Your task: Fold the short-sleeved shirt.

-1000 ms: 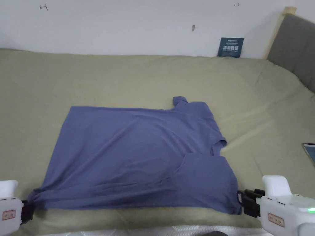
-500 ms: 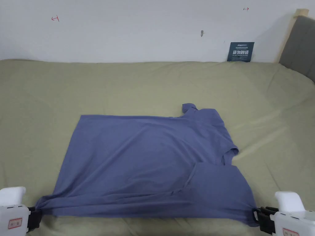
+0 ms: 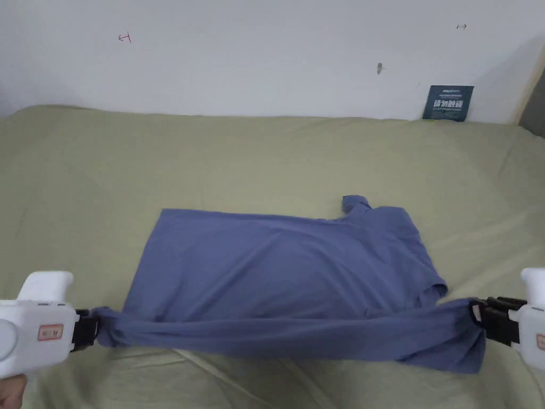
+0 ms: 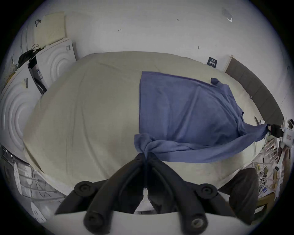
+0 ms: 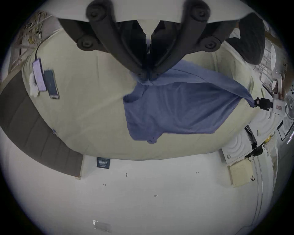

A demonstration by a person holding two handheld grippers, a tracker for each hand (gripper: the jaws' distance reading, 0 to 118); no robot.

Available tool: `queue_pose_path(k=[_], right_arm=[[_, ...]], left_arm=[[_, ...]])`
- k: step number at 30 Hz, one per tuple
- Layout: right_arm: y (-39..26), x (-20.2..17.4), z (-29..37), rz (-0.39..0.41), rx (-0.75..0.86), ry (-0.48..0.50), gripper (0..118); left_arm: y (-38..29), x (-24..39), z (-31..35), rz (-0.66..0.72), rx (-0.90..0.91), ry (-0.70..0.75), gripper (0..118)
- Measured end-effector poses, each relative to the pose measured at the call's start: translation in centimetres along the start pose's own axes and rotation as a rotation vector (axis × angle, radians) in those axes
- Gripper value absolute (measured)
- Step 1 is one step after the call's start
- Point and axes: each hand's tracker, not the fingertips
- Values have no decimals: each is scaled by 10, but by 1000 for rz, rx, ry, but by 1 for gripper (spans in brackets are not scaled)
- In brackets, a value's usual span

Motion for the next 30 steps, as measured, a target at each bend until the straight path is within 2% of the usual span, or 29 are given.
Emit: queue_pose_path(k=[7,16,17,18,19,20,21,22,25,26,27,28,29,30], right_arm=[[54,5,-64,26,-40,-34,5],[67,14,-153,23,-156,-55,5],[66,16,-158,18,-171,-45,12],[64,17,-163,4,-198,-42,37],[61,18,-163,-13,-193,-55,76],[57,19,-161,-32,-195,-67,109],[52,21,-158,-57,-185,-62,114],[48,22,-149,-90,-164,-27,114],[35,20,-125,-105,-159,-24,114],[31,17,-116,-104,-155,-24,113],[25,14,-106,-100,-154,-34,110],[20,12,-97,-95,-156,-35,95],[14,9,-88,-84,-137,-23,49],[10,6,-78,-61,-104,-31,9]], left_arm=[[66,0,-45,19,-32,-24,0],[102,5,-122,17,-114,-17,0],[102,5,-128,22,-120,-21,6],[101,3,-133,32,-126,-38,30],[99,3,-134,39,-120,-33,71],[97,3,-134,54,-111,-16,118],[92,2,-134,67,-100,-14,116],[89,2,-120,89,-31,-57,113],[80,-2,-98,87,-64,-21,112],[75,-2,-88,84,-52,-10,107],[69,-1,-77,77,-25,9,95],[59,-4,-81,73,4,20,75],[51,-4,-77,65,9,23,29],[43,-4,-71,63,26,29,0]])
